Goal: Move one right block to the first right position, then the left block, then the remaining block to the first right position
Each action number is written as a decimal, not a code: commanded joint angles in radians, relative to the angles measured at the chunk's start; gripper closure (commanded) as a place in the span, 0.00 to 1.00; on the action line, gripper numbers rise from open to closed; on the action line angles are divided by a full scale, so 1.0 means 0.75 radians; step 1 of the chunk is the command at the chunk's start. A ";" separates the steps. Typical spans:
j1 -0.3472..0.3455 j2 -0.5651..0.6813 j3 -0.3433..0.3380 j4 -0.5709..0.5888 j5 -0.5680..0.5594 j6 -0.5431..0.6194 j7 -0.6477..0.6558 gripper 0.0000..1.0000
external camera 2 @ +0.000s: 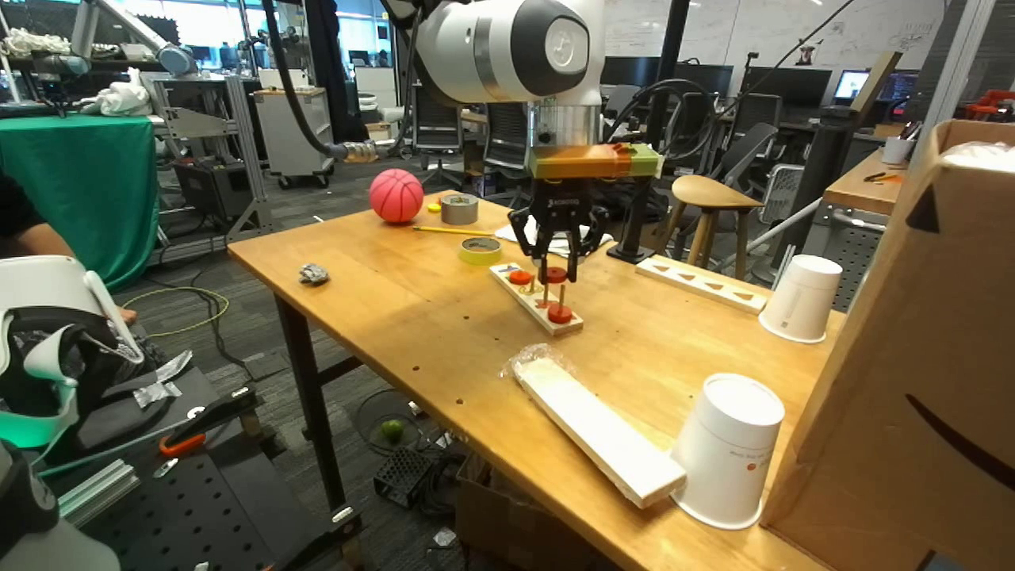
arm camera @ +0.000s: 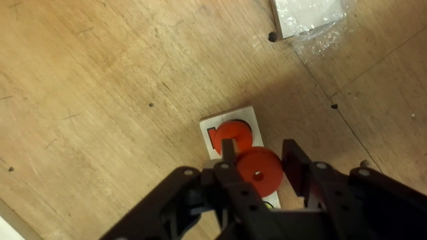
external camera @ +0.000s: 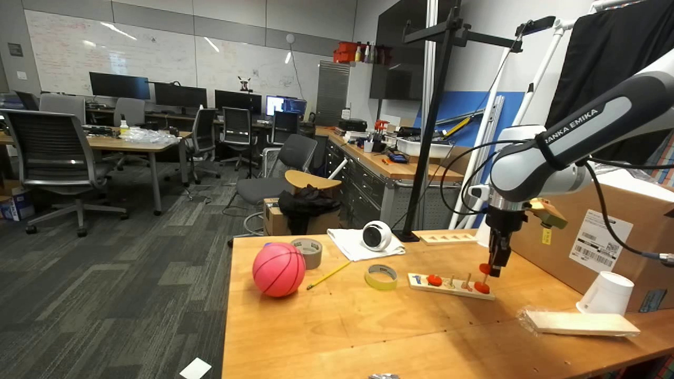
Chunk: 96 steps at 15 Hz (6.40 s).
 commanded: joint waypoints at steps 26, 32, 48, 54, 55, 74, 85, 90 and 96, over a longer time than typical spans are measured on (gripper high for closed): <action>-0.019 0.040 -0.008 0.050 -0.010 -0.017 -0.035 0.75; -0.023 0.047 -0.006 0.057 -0.007 -0.020 -0.046 0.75; -0.021 0.110 -0.001 0.162 -0.008 -0.067 -0.049 0.75; -0.021 0.098 -0.001 0.150 -0.011 -0.061 -0.049 0.75; -0.020 0.096 -0.001 0.148 -0.011 -0.061 -0.048 0.75; -0.036 0.028 -0.005 0.046 -0.003 -0.025 -0.049 0.75; -0.018 0.031 0.011 0.053 -0.004 -0.039 -0.039 0.76; -0.019 0.031 0.012 0.054 -0.007 -0.038 -0.043 0.76; -0.022 0.024 0.010 0.044 -0.009 -0.030 -0.047 0.76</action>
